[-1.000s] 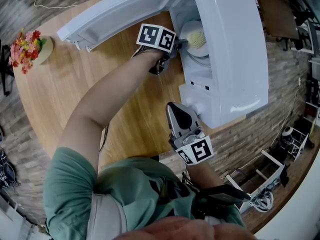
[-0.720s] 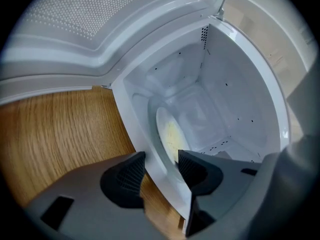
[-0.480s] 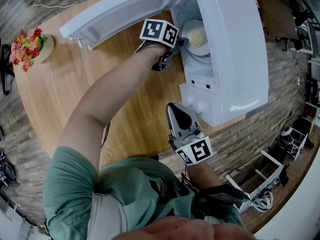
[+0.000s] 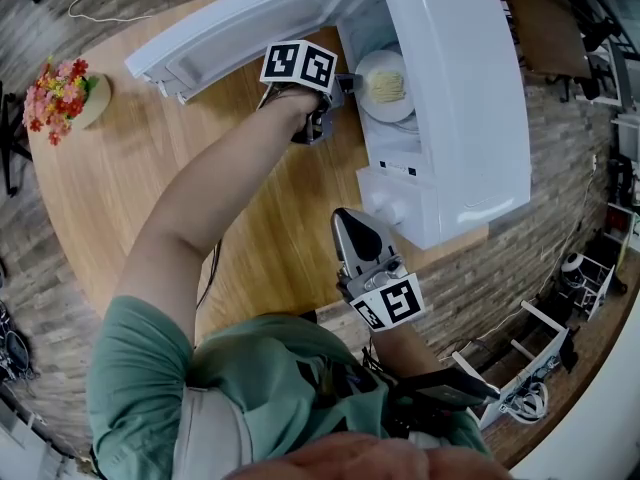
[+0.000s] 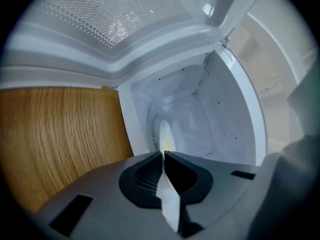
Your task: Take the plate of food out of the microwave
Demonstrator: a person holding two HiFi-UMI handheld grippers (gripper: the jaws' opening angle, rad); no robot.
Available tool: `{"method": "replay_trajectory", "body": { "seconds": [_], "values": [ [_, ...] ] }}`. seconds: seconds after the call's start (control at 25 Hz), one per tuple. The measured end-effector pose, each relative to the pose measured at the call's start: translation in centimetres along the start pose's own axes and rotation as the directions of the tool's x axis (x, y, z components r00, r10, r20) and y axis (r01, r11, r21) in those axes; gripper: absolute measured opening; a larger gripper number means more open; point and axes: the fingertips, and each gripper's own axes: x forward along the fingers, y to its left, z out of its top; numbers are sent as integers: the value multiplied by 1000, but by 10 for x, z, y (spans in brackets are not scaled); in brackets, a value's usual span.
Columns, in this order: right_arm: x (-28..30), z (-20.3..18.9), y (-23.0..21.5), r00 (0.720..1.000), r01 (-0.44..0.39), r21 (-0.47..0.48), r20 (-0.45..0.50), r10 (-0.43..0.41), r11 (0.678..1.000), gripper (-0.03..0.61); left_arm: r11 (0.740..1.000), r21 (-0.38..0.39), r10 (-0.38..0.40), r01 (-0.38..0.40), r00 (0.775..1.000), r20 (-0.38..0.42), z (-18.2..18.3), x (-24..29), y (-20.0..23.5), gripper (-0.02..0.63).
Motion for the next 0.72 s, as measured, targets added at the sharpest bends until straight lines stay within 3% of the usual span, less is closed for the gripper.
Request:
{"method": "replay_trajectory", "body": {
  "seconds": [0.12,0.28,0.72],
  "values": [
    [0,0,1,1000,-1,0,0,1,1000,6,996,-59,-72,74,997,30,1,-6,-5,9],
    [-1,2,2,1000,1,3,2,-1,1000,6,987,-82,-134,138,990,51,-3,-16,-10,9],
    [-6,17,16,1000,-17,-23,15,18,1000,6,980,-91,-165,176,980,111,-17,-65,-20,9]
  ]
}}
